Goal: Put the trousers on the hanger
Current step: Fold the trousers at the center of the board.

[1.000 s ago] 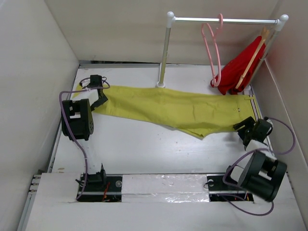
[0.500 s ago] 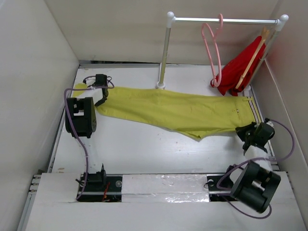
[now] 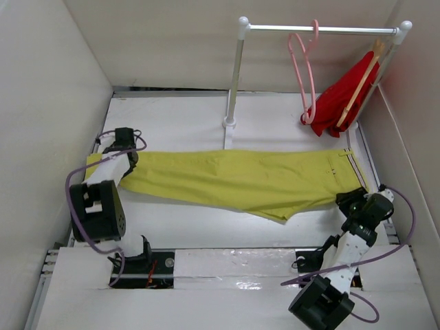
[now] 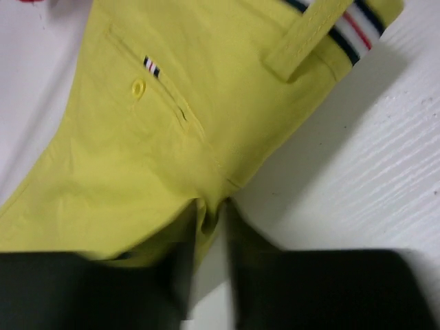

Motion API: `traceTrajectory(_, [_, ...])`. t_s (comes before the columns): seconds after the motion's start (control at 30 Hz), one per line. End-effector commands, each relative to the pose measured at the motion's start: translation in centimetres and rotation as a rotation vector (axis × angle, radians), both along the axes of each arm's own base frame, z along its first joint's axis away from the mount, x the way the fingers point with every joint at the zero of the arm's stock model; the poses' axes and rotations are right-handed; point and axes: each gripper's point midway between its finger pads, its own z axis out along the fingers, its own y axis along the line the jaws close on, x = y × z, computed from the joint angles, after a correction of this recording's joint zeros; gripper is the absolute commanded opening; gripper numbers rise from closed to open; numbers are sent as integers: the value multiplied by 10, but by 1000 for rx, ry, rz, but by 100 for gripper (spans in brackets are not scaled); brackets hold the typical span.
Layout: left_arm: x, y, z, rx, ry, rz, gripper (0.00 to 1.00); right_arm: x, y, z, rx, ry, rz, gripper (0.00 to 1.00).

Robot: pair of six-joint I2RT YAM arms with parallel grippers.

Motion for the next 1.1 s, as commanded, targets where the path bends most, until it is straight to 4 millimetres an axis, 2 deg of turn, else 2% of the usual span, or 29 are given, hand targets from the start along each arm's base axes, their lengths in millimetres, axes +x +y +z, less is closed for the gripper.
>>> traceTrajectory(0.0, [0,13,41,-15,-160,2,2,3,-5,24,-62,-31,20,38])
traceTrajectory(0.03, [3,6,37,-56,-157,-19,14,2,-8,23,-63,-20,1,70])
traceTrajectory(0.07, [5,-1,36,-79,-141,-34,28,2,-11,27,-66,-12,-8,82])
traceTrajectory(0.1, [9,-8,37,-93,-145,-34,32,2,-15,22,-60,18,-17,90])
traceTrajectory(0.13, [14,-11,48,-73,-155,-47,38,1,-20,19,-55,31,-37,99])
traceTrajectory(0.17, [20,-17,56,-63,-174,-70,52,2,-26,19,-57,36,-56,100])
traceTrajectory(0.27, [41,-56,90,-76,-283,-206,56,4,-37,13,-27,54,-88,100])
traceTrajectory(0.3, [47,-80,97,-86,-302,-277,58,3,-38,9,-7,53,-98,100])
traceTrajectory(0.33, [51,-91,109,-82,-331,-308,58,3,-38,3,13,71,-97,100])
traceTrajectory(0.4, [55,-115,117,-82,-348,-365,58,3,-42,-1,17,72,-110,100])
traceTrajectory(0.43, [56,-139,121,-100,-365,-418,55,0,-45,-8,19,88,-134,100])
traceTrajectory(0.53, [53,-184,124,-152,-406,-510,51,2,-54,-10,15,85,-173,100])
traceTrajectory(0.57, [48,-210,125,-188,-426,-556,47,4,-58,-7,8,70,-180,100])
traceTrajectory(0.63, [41,-235,130,-244,-470,-605,41,7,-58,-11,30,78,-179,98])
traceTrajectory(0.67, [35,-255,133,-285,-492,-638,30,9,-58,-9,35,79,-164,97])
traceTrajectory(0.73, [26,-272,138,-339,-552,-674,16,14,-58,-13,66,73,-163,94])
traceTrajectory(0.77, [21,-279,139,-360,-569,-690,9,19,-63,-8,51,42,-164,93])
traceTrajectory(0.8, [12,-291,137,-389,-594,-720,5,23,-65,-10,67,43,-169,90])
traceTrajectory(0.87, [2,-299,132,-383,-602,-734,2,29,-67,-9,80,21,-162,84])
traceTrajectory(0.9, [-7,-310,131,-386,-606,-757,1,32,-67,-10,96,14,-159,81])
traceTrajectory(0.93, [-10,-309,125,-362,-606,-749,0,34,-67,-15,119,22,-160,74])
traceTrajectory(1.0, [-16,-315,117,-353,-594,-761,0,45,-65,-11,113,-2,-141,66])
traceTrajectory(1.07, [-22,-317,104,-343,-568,-759,0,52,-69,-8,115,-32,-162,45])
